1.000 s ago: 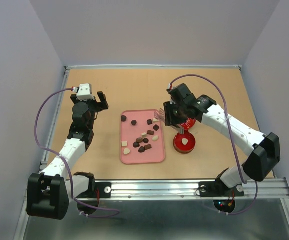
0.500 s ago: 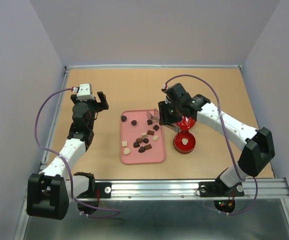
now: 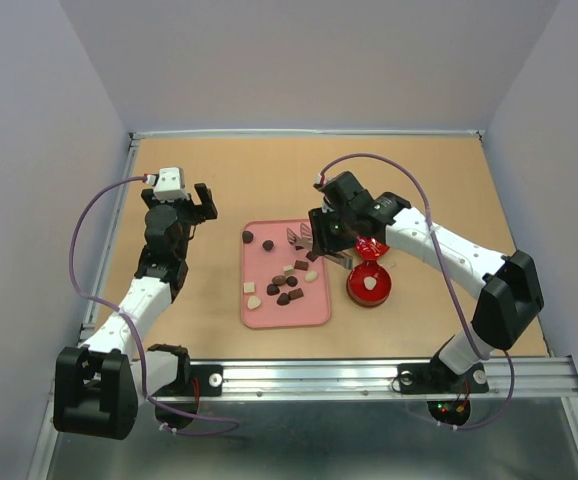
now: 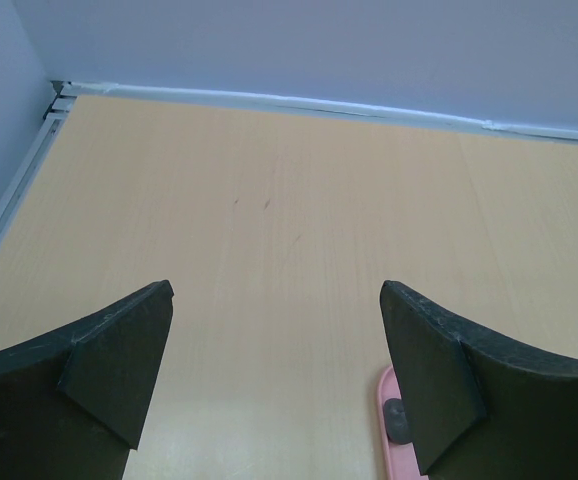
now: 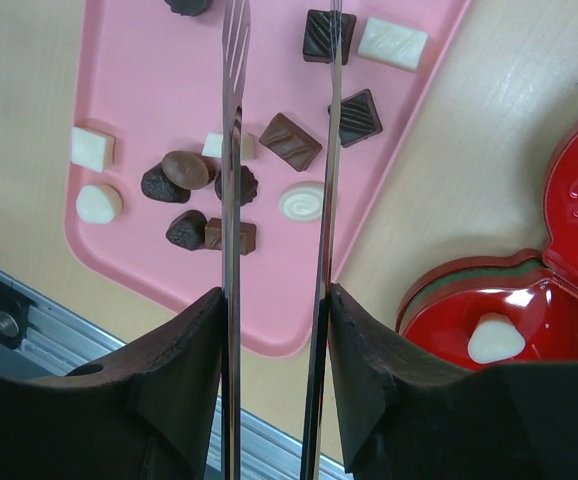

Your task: Pack the chocolate

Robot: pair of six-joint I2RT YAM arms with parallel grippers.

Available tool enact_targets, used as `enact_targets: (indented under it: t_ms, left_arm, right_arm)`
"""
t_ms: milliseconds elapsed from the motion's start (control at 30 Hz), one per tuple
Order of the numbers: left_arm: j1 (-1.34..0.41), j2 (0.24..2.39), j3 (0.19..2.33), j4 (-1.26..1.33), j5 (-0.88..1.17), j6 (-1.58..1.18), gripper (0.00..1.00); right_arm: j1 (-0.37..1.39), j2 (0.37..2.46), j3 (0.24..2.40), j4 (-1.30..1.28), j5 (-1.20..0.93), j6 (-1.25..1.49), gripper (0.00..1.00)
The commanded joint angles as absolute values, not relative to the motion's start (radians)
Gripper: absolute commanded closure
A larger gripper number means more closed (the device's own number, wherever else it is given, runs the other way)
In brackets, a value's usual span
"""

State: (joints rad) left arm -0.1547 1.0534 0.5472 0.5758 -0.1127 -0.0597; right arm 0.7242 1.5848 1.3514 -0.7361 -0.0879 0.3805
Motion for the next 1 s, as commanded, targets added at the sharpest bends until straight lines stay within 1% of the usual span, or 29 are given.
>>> enact_targets:
  t_ms: [0, 367, 633, 933, 967]
  left_arm:
    - [-0.149, 1.031, 0.546, 0.607, -0.112, -0.058, 0.04]
    - [-0.149, 1.026, 0.545, 0.606, -0.11, -0.06, 0.04]
    - [-0.149, 1.026, 0.545, 0.606, -0.112, -0.06, 0.04]
    - [-0.149, 1.026, 0.545, 0.606, -0.11, -0.06, 0.04]
    - [-0.149, 1.025, 0.545, 0.606, -0.112, -0.06, 0.04]
  right_arm:
    - [0.738, 1.577, 1.344, -0.689, -0.058, 0.377, 0.52]
    - [0.738, 1.589, 1.312, -0.695, -0.028, 0.373, 0.52]
    - [0.739, 1.605, 1.293, -0.693, -0.044, 0.373, 0.52]
    - [0.77, 1.638, 1.312, -0.696, -0.028, 0.367, 0.52]
    - [0.772, 1.643, 1.313, -0.698, -0.02, 0.367, 0.54]
